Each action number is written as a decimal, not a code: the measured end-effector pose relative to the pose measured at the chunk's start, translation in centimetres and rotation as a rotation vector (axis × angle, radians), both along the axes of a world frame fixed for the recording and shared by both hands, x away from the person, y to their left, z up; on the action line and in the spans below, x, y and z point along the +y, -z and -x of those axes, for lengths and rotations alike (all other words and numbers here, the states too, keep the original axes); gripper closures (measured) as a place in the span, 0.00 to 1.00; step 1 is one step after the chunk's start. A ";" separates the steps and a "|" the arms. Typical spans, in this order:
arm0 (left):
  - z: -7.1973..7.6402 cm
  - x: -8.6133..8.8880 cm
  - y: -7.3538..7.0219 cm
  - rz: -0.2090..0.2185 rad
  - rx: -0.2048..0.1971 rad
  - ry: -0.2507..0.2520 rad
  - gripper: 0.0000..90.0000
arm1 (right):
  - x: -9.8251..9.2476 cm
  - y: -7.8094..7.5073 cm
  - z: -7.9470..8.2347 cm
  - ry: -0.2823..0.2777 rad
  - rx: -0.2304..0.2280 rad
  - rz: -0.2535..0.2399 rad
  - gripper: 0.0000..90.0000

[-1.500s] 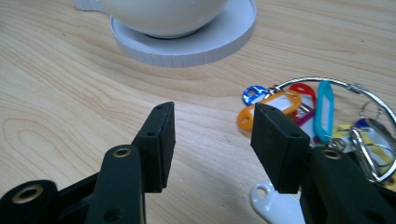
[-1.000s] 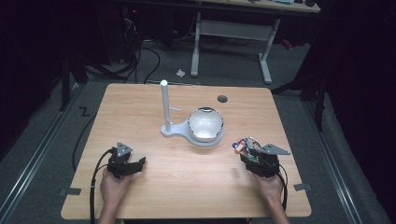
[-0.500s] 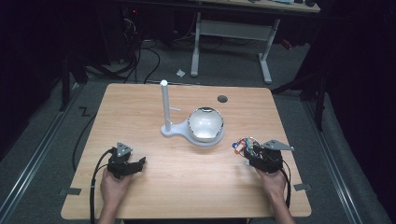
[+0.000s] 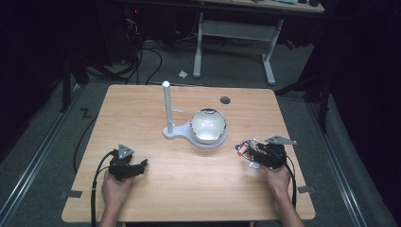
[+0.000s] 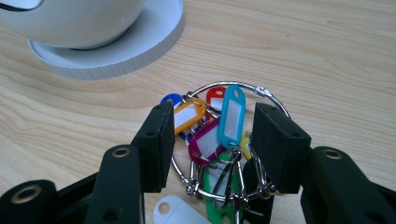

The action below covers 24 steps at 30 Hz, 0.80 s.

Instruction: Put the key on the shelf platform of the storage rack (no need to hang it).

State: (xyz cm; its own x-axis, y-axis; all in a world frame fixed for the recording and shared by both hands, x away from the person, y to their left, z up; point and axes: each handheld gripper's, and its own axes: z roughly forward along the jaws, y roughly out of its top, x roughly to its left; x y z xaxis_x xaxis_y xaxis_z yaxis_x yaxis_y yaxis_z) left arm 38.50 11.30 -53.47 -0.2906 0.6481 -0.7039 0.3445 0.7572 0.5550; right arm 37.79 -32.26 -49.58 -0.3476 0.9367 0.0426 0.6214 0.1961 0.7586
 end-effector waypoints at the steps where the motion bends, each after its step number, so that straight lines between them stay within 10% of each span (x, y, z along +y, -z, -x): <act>1: 0.0 0.0 0.0 0.000 0.000 0.000 0.33 | 0.0 0.1 -0.2 0.000 0.003 0.005 0.55; 24: 0.0 0.0 0.0 0.001 0.000 -0.001 0.33 | 0.5 1.8 -2.1 0.006 0.053 0.075 0.54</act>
